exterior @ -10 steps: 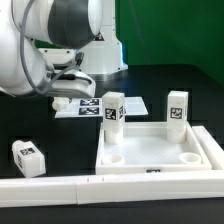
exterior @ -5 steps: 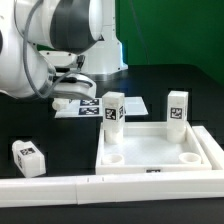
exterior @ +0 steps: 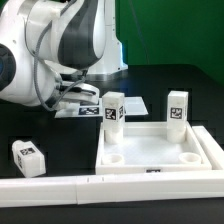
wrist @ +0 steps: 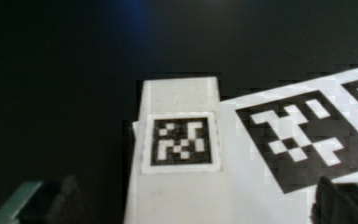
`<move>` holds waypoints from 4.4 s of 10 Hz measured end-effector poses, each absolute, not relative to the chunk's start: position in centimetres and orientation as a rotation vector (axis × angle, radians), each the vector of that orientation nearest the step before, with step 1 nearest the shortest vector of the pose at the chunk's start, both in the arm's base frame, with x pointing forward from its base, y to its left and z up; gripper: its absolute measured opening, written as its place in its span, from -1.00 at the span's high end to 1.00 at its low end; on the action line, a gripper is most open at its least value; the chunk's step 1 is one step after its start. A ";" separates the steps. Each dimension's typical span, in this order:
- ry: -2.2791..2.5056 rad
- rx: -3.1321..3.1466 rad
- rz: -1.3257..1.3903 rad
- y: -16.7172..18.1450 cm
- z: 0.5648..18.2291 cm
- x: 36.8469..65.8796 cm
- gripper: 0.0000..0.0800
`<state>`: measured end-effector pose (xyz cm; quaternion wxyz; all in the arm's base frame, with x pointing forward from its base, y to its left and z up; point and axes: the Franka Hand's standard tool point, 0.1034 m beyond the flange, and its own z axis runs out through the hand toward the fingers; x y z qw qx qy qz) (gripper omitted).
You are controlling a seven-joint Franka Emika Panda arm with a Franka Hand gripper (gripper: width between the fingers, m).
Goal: Assemble square table
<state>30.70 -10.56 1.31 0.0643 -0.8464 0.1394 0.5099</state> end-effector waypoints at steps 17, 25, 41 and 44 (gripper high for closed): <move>0.647 -2.721 1.353 -11.6 4.4 39.5 0.29; 0.752 -2.654 1.348 -11.6 2.6 39.5 0.29; 0.502 -2.998 0.643 -10.8 2.6 40.8 -0.62; 0.501 -3.115 0.328 -11.6 1.3 41.5 -0.62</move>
Offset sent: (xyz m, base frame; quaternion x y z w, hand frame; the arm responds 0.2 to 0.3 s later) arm 0.0000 0.0000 0.0000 0.0000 0.0000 0.0000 1.0000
